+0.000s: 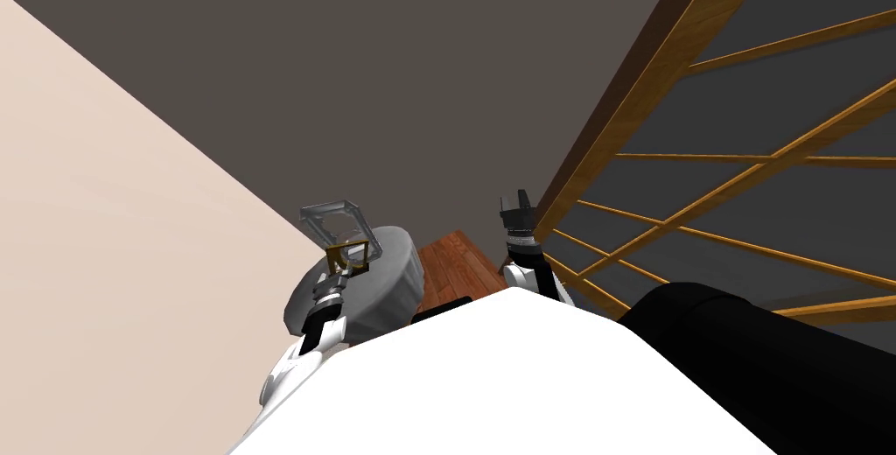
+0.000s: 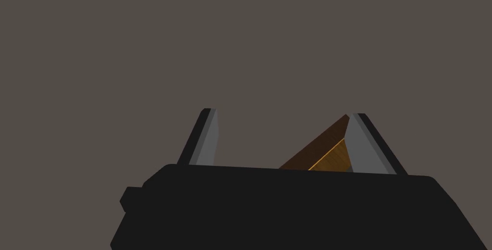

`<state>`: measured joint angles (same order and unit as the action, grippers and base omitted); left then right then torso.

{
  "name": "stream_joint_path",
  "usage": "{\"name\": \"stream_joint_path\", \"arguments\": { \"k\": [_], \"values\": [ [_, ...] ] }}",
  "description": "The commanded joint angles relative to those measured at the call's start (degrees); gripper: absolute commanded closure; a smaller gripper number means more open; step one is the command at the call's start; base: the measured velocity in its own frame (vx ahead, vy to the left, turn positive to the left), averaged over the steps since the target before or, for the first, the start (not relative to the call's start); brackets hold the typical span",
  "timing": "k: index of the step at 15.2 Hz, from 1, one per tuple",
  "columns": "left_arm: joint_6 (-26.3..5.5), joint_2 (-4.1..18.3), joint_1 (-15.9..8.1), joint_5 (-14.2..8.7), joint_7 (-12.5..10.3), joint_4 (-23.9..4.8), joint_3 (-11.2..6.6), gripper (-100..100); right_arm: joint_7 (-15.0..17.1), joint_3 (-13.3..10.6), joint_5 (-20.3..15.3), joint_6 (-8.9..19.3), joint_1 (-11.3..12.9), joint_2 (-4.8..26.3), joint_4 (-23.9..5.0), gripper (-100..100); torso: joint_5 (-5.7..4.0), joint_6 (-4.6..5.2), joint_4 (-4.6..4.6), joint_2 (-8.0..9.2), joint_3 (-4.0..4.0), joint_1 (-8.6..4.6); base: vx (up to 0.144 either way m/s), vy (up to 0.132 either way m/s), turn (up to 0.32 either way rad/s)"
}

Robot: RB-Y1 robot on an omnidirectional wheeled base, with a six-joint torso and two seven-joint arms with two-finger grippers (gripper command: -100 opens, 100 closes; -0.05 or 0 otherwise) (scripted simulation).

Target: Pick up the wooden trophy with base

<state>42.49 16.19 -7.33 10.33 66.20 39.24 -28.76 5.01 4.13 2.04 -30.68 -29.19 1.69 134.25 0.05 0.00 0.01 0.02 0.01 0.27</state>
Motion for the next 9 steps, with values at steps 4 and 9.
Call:
{"name": "stream_joint_path", "arguments": {
  "k": [4,9],
  "values": [
    [0.2,0.2,-1.5,0.0,4.2,-0.6,-2.14,-100,0.0,0.0,0.0,0.0,0.0,0.0,0.0,0,0.0,0.0,0.0,0.01,0.01,-0.01,-0.014,0.057,-0.043],
    [-0.9,0.5,-1.7,0.1,4.0,0.3,-1.96,100,0.0,0.0,0.0,0.0,0.0,0.0,0.0,0,-0.08,-0.04,0.0,-0.19,-0.09,-0.14,0.017,0.017,-0.024]
  ]
}}
